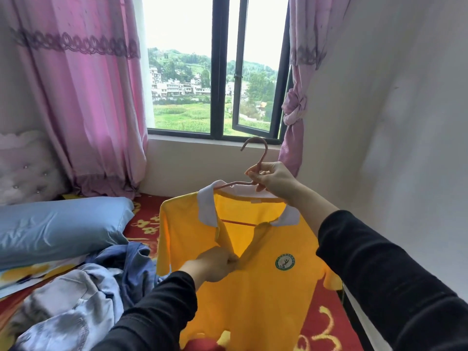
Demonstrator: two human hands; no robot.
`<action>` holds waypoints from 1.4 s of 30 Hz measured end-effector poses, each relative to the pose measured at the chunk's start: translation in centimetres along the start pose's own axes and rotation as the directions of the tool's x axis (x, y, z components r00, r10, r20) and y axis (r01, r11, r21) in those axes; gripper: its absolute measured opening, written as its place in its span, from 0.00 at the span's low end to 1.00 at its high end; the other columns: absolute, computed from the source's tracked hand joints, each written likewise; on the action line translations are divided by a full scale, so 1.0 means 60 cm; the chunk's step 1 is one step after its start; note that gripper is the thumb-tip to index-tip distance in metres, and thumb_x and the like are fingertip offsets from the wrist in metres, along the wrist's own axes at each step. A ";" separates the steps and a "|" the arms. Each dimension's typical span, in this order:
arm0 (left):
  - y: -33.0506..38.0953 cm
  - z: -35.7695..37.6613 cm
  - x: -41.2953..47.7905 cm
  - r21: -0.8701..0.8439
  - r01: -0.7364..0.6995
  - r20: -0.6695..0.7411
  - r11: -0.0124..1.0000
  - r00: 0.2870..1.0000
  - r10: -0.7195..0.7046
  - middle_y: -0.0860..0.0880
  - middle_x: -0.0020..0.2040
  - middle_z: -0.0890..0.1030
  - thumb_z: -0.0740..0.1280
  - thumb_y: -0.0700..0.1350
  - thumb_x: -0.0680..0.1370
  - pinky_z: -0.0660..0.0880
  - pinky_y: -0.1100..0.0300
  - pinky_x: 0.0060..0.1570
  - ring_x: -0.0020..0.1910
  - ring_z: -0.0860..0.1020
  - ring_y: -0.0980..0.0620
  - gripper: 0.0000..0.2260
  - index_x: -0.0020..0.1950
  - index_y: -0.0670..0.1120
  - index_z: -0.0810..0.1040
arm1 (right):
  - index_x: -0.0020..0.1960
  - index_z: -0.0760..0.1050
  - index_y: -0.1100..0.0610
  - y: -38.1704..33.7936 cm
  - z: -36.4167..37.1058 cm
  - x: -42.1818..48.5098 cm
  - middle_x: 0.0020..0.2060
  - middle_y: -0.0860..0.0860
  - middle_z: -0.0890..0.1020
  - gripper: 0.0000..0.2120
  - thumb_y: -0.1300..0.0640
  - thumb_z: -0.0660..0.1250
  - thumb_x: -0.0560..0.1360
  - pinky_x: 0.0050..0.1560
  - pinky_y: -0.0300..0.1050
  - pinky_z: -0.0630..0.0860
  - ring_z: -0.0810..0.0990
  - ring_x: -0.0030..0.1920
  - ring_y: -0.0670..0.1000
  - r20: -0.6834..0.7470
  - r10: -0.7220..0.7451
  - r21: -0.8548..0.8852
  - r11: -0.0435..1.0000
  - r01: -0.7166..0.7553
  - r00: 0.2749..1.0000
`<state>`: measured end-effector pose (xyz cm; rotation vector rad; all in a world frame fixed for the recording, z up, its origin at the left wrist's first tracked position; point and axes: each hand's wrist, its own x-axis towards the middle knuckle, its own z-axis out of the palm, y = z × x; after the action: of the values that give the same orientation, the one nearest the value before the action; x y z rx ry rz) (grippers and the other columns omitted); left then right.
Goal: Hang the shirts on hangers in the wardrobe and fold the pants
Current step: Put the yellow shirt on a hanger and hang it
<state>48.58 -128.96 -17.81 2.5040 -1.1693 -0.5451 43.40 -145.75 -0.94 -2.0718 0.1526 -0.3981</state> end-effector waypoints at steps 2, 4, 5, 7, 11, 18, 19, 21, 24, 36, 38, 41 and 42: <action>-0.008 -0.027 -0.013 -0.070 -0.021 -0.145 0.997 0.989 0.011 0.54 0.58 0.78 0.60 0.49 0.82 0.73 0.57 0.55 0.56 0.76 0.51 0.13 0.65 0.54 0.77 | 0.55 0.79 0.61 -0.005 -0.002 0.004 0.41 0.52 0.80 0.10 0.58 0.67 0.78 0.42 0.40 0.77 0.78 0.37 0.49 0.015 -0.012 -0.020 1.000 0.013 1.000; -0.018 -0.052 -0.034 -0.121 -0.065 -0.404 0.991 0.915 0.010 0.58 0.51 0.80 0.61 0.46 0.80 0.74 0.63 0.45 0.48 0.77 0.55 0.12 0.58 0.56 0.81 | 0.56 0.79 0.61 -0.011 -0.001 0.005 0.41 0.52 0.81 0.10 0.57 0.67 0.78 0.41 0.36 0.76 0.78 0.36 0.48 0.016 -0.023 -0.039 0.999 0.024 1.000; -0.022 -0.061 -0.046 -0.109 -0.096 -0.543 0.989 0.839 0.022 0.59 0.45 0.81 0.63 0.44 0.78 0.74 0.64 0.40 0.41 0.77 0.57 0.11 0.53 0.55 0.83 | 0.56 0.80 0.61 -0.014 0.002 0.004 0.42 0.52 0.81 0.10 0.57 0.67 0.78 0.39 0.35 0.76 0.78 0.35 0.48 0.016 -0.032 -0.042 0.999 0.033 0.999; -0.031 -0.070 -0.072 -0.049 -0.132 -0.773 0.990 0.633 0.046 0.58 0.39 0.81 0.65 0.44 0.75 0.76 0.61 0.35 0.35 0.76 0.59 0.08 0.46 0.51 0.84 | 0.55 0.80 0.61 -0.017 0.013 0.000 0.41 0.52 0.81 0.10 0.58 0.67 0.77 0.36 0.31 0.75 0.78 0.35 0.47 0.021 -0.056 -0.032 0.998 0.056 0.998; -0.044 -0.081 -0.127 -0.042 -0.018 -0.952 0.999 0.306 -0.035 0.54 0.49 0.75 0.64 0.46 0.71 0.68 0.66 0.38 0.44 0.71 0.57 0.10 0.52 0.50 0.76 | 0.54 0.80 0.63 -0.028 0.042 -0.010 0.40 0.53 0.81 0.10 0.58 0.68 0.76 0.38 0.35 0.76 0.79 0.34 0.48 0.062 -0.102 -0.006 0.995 0.103 0.993; -0.055 -0.103 -0.255 -0.146 0.174 -0.891 0.974 0.405 -0.206 0.48 0.61 0.78 0.57 0.51 0.76 0.68 0.52 0.57 0.58 0.74 0.49 0.21 0.67 0.49 0.71 | 0.44 0.81 0.57 -0.088 0.135 -0.024 0.35 0.54 0.83 0.04 0.56 0.73 0.73 0.37 0.38 0.79 0.80 0.30 0.46 0.207 -0.229 0.081 0.973 0.217 0.951; -0.059 -0.100 -0.278 -0.165 0.180 -0.884 0.970 0.410 -0.226 0.48 0.60 0.78 0.56 0.52 0.77 0.70 0.53 0.55 0.57 0.75 0.49 0.19 0.67 0.49 0.71 | 0.41 0.81 0.55 -0.099 0.153 -0.030 0.33 0.53 0.83 0.03 0.56 0.73 0.72 0.35 0.37 0.79 0.79 0.28 0.45 0.226 -0.244 0.101 0.969 0.226 0.943; -0.068 -0.091 -0.330 -0.193 0.215 -0.880 0.958 0.395 -0.265 0.49 0.60 0.78 0.58 0.52 0.81 0.72 0.55 0.48 0.56 0.76 0.49 0.16 0.67 0.50 0.70 | 0.38 0.82 0.55 -0.121 0.191 -0.045 0.30 0.52 0.82 0.04 0.57 0.74 0.72 0.33 0.37 0.78 0.78 0.27 0.45 0.275 -0.270 0.130 0.961 0.242 0.923; -0.083 -0.078 -0.414 -0.236 0.304 -0.872 0.923 0.353 -0.340 0.50 0.60 0.78 0.59 0.51 0.81 0.69 0.59 0.44 0.55 0.77 0.50 0.15 0.67 0.50 0.69 | 0.41 0.83 0.59 -0.160 0.254 -0.076 0.31 0.54 0.83 0.04 0.59 0.73 0.73 0.39 0.43 0.79 0.78 0.29 0.49 0.363 -0.303 0.171 0.951 0.257 0.881; -0.174 -0.014 -0.929 -0.480 0.546 -0.828 0.686 -0.023 -0.560 0.57 0.52 0.77 0.48 0.64 0.75 0.70 0.62 0.43 0.50 0.76 0.55 0.22 0.61 0.57 0.72 | 0.50 0.81 0.65 -0.438 0.619 -0.344 0.35 0.57 0.83 0.09 0.59 0.72 0.74 0.41 0.46 0.80 0.78 0.29 0.50 0.659 -0.524 0.348 0.848 0.399 0.540; -0.197 0.000 -1.027 -0.513 0.570 -0.808 0.642 -0.069 -0.585 0.56 0.51 0.78 0.47 0.64 0.75 0.69 0.66 0.40 0.48 0.76 0.56 0.22 0.60 0.57 0.72 | 0.50 0.81 0.64 -0.484 0.687 -0.408 0.37 0.57 0.83 0.09 0.58 0.71 0.75 0.40 0.42 0.81 0.79 0.30 0.49 0.674 -0.564 0.376 0.817 0.436 0.477; -0.232 0.018 -1.177 -0.545 0.633 -0.775 0.550 -0.131 -0.618 0.59 0.50 0.76 0.51 0.60 0.79 0.68 0.70 0.39 0.46 0.75 0.60 0.15 0.60 0.59 0.72 | 0.51 0.80 0.63 -0.553 0.786 -0.499 0.40 0.56 0.84 0.09 0.57 0.69 0.76 0.30 0.32 0.74 0.80 0.30 0.47 0.695 -0.599 0.417 0.786 0.456 0.397; -0.242 0.024 -1.225 -0.551 0.652 -0.767 0.522 -0.149 -0.624 0.60 0.50 0.76 0.51 0.59 0.80 0.69 0.69 0.39 0.46 0.75 0.60 0.14 0.60 0.60 0.72 | 0.51 0.80 0.63 -0.577 0.817 -0.527 0.40 0.57 0.84 0.09 0.58 0.68 0.77 0.28 0.30 0.72 0.80 0.31 0.47 0.708 -0.603 0.426 0.780 0.458 0.369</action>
<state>13.99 -62.92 -10.59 2.4233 0.6932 0.8474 28.58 -79.56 -0.88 -1.8810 -1.1436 0.2347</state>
